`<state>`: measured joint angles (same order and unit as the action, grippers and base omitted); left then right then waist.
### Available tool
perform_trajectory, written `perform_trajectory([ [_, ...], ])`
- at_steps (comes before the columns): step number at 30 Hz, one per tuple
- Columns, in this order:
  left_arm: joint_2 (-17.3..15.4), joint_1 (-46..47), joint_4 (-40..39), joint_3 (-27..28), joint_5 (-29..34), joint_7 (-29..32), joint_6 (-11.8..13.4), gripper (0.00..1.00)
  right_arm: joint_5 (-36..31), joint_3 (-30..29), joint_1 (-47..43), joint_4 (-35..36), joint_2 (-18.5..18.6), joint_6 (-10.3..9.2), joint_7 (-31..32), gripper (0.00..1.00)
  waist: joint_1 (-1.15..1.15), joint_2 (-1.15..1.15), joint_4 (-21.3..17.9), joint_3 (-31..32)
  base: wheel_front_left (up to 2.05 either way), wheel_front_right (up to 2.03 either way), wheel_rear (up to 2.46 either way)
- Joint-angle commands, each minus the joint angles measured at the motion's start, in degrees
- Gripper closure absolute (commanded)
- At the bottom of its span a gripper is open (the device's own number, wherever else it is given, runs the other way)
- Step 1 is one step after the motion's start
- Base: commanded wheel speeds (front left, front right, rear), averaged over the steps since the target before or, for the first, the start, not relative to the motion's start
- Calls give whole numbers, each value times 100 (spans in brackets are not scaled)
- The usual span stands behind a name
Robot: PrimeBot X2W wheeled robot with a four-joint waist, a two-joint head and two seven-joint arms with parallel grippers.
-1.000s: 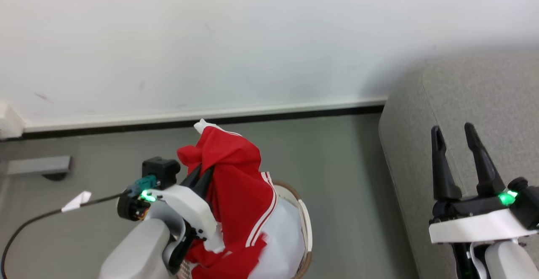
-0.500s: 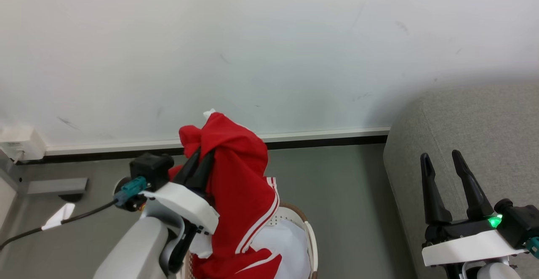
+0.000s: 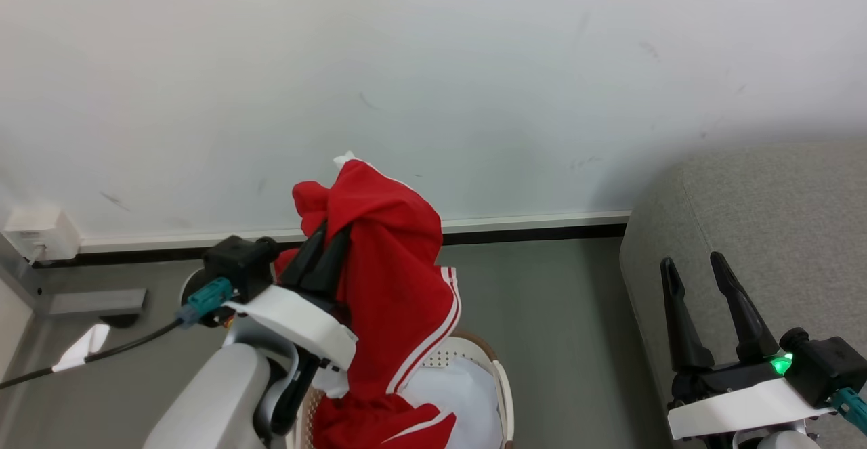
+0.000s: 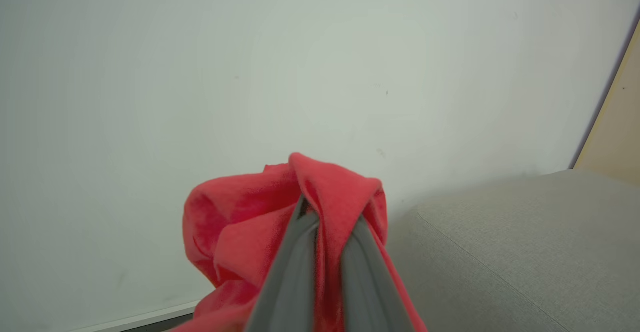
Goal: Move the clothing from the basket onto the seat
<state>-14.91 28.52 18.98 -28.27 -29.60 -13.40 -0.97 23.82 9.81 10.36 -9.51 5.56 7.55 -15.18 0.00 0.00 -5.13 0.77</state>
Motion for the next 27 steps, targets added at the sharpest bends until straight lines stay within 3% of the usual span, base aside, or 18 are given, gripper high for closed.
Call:
perform_trajectory([
  [1,-33,-83,-71,-2,-14,32,17,100,42,17,-31,-26,51,-12,5,0,0,0,15,1,0,0,0],
  [9,-25,-103,-193,-47,-70,81,34,100,106,358,-29,-78,94,-12,5,0,0,0,94,4,0,0,0],
  [20,163,-103,-340,-282,-139,169,-59,100,468,2284,602,-502,292,-12,5,0,0,0,391,-1,0,0,0],
  [27,398,-118,-377,-556,-199,225,-207,100,876,2984,1105,-997,409,-12,5,0,0,0,765,85,0,0,0],
])
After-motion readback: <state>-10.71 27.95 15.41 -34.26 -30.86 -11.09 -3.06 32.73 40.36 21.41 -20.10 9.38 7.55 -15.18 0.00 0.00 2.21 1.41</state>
